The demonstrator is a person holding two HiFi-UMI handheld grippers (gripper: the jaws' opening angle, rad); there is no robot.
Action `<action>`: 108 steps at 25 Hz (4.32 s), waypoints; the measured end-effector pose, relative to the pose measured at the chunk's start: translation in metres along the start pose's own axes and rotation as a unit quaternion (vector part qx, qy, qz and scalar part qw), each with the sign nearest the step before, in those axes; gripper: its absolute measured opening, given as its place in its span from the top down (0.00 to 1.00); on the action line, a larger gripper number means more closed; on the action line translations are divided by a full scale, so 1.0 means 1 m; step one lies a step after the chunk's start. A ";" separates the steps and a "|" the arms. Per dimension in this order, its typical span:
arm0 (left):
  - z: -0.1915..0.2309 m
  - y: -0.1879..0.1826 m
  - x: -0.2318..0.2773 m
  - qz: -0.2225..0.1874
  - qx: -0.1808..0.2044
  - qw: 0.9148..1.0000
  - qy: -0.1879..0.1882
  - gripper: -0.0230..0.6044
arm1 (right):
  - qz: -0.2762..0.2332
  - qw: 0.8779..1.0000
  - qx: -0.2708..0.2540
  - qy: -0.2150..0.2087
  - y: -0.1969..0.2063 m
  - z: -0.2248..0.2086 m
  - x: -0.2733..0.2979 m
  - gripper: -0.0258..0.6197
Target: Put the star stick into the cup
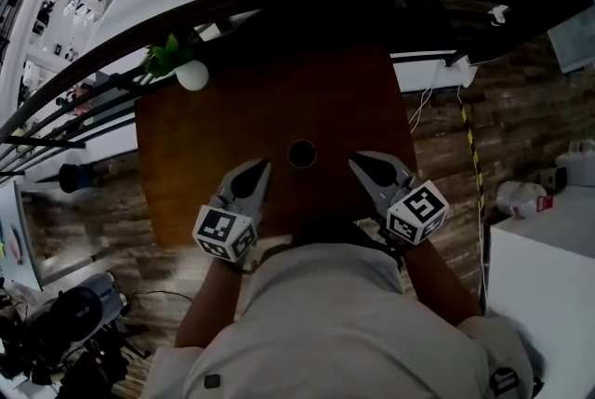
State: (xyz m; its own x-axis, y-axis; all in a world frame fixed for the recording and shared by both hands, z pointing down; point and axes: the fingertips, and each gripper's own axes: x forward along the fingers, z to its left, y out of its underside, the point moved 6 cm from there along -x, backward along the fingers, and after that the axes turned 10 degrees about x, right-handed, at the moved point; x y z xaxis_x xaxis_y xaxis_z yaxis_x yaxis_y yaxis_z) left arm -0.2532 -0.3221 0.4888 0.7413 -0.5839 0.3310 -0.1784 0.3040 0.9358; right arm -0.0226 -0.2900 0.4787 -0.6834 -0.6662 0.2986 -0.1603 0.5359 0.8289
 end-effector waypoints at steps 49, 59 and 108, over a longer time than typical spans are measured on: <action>0.039 0.149 0.113 0.126 -0.077 0.989 0.007 0.96 | 0.138 0.988 0.061 -0.023 0.110 -0.117 0.107 0.92; 0.036 0.149 0.116 0.121 -0.074 0.990 0.010 0.96 | 0.149 0.986 0.060 -0.036 0.114 -0.117 0.112 0.91; -0.081 -0.044 -0.137 -0.072 0.124 0.990 -0.007 0.96 | -0.037 0.988 -0.141 -0.045 -0.003 0.173 -0.025 0.94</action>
State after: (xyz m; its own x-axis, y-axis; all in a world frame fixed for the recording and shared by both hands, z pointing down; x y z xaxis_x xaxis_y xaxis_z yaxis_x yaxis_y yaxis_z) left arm -0.2942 -0.1947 0.3924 0.7617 -0.6188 0.1922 -0.2267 0.0233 0.9737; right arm -0.1282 -0.1847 0.3870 -0.7402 -0.6420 0.2001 -0.0157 0.3140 0.9493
